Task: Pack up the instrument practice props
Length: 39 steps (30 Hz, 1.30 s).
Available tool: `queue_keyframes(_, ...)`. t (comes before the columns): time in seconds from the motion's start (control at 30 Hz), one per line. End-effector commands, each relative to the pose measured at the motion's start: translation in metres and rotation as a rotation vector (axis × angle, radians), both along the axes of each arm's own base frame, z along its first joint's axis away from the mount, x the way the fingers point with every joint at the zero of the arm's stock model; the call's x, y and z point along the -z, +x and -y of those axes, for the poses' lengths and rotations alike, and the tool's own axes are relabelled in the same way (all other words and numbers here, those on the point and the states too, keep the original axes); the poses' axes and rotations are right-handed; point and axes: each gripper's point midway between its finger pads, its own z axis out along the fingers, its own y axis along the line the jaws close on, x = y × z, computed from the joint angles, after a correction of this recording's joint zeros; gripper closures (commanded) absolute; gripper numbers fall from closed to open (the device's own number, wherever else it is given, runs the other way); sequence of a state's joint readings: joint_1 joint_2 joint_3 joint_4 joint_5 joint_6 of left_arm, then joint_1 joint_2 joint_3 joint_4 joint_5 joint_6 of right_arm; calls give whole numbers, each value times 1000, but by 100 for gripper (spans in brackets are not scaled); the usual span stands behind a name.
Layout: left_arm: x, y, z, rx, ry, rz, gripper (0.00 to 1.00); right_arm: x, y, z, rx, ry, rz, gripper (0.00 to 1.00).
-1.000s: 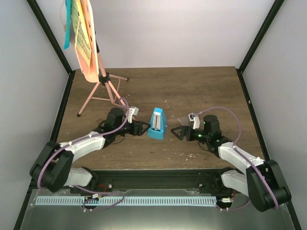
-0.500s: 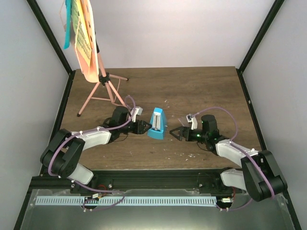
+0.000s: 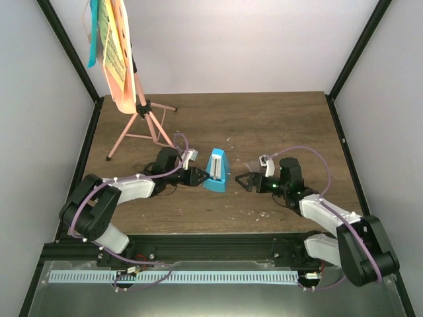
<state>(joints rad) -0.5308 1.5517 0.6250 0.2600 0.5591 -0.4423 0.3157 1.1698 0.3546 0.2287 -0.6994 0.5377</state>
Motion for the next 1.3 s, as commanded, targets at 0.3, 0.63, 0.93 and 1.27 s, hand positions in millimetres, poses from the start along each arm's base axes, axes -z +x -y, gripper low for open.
queue_keyframes(0.3,-12,-9,31,89,-93,20,61,-28,23,51,332,-124,128,2)
queue_keyframes(0.63,-23,-18,45,91,-104,54,56,-18,27,79,467,-237,91,0)
queue_keyframes(0.93,-125,-5,1,-47,9,248,18,16,48,104,460,-348,-60,13)
queue_keyframes(1.27,-208,14,-84,-227,230,490,11,41,63,125,474,-489,-121,32)
